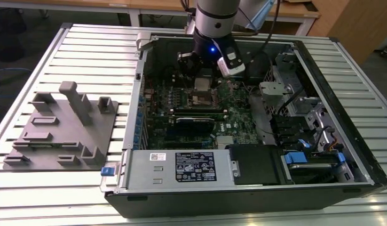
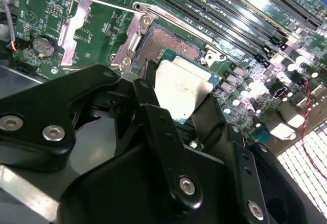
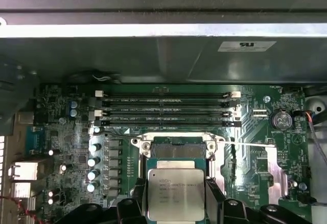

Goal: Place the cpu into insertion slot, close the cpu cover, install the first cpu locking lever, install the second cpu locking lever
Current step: 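Place the cpu into insertion slot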

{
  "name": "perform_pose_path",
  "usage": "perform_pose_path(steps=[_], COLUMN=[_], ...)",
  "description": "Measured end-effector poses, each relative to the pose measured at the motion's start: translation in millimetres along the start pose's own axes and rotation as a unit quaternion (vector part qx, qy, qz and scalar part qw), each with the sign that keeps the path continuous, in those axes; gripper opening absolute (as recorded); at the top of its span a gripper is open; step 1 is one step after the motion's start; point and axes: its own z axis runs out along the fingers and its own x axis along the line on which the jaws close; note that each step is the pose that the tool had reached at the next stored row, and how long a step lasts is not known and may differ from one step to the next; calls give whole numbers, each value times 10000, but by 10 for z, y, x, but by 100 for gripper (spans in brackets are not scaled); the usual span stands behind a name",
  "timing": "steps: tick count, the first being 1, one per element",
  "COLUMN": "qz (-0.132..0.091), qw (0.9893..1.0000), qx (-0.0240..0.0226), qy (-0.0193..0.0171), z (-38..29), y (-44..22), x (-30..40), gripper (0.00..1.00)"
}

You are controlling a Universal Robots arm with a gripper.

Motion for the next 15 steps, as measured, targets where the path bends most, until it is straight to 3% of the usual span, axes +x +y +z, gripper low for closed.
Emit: perform_pose_path(steps=[10, 15], qz=[-1, 0], qw=[10000, 10000], qx=[-1, 0], qy=[0, 0], z=[103, 108], y=[55, 55], x=[-1, 0], gripper=[54, 54])
